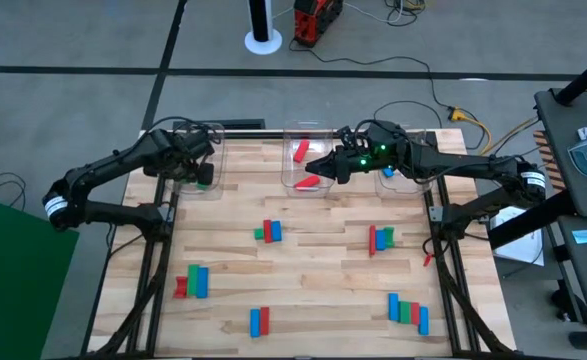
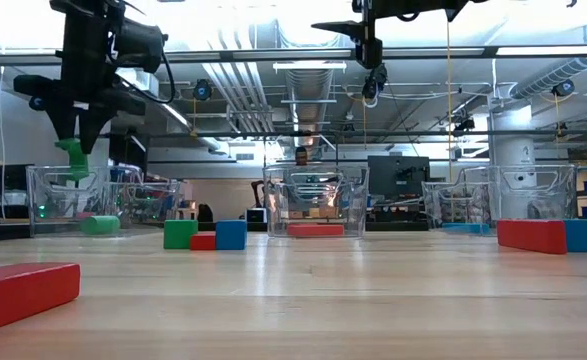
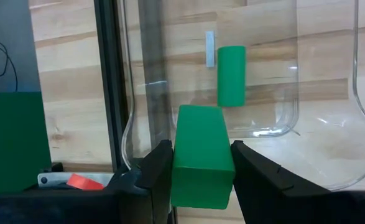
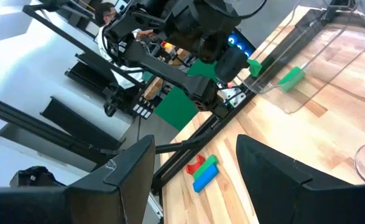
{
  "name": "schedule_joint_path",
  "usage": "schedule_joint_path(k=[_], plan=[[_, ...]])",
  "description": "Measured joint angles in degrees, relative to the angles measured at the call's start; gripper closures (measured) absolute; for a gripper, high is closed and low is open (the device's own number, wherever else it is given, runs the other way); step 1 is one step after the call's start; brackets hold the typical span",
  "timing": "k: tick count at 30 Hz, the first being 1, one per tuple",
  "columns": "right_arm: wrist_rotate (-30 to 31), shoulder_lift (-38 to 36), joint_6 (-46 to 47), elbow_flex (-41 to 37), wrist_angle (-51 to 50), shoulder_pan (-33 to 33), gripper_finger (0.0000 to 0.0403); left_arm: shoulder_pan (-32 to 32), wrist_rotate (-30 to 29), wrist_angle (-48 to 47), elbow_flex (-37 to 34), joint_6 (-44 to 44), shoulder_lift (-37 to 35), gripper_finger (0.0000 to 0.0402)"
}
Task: Sort blocks
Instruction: Put the green wooden block into the left transparent bin, then put the blue wooden block into the right transparent bin
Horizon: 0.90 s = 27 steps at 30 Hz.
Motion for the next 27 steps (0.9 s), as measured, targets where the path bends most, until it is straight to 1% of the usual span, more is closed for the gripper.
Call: schedule_joint_path(k=[6,15,22,27], plan=[[0.0,0.0,0.0,0.0,0.0,0.0,0.0186,0.0,-0.1,0.0,0.0,0.0,0.0,0.0271],[0.0,0.0,0.0,0.0,-0.1,0.0,0.0186,0.0,-1.1,0.0,0.0,-0.3,0.0,0.0247],[0.0,0.0,0.0,0.0,-0.1,0.0,0.0187,0.0,-1.1,-0.1,0.1,-0.4,0.0,0.0242],[0.0,0.0,-0.6,0.0,-0.1,0.0,0.0188,-2.5,0.3,-0.3,4.2,-0.3,-0.3,0.0242]])
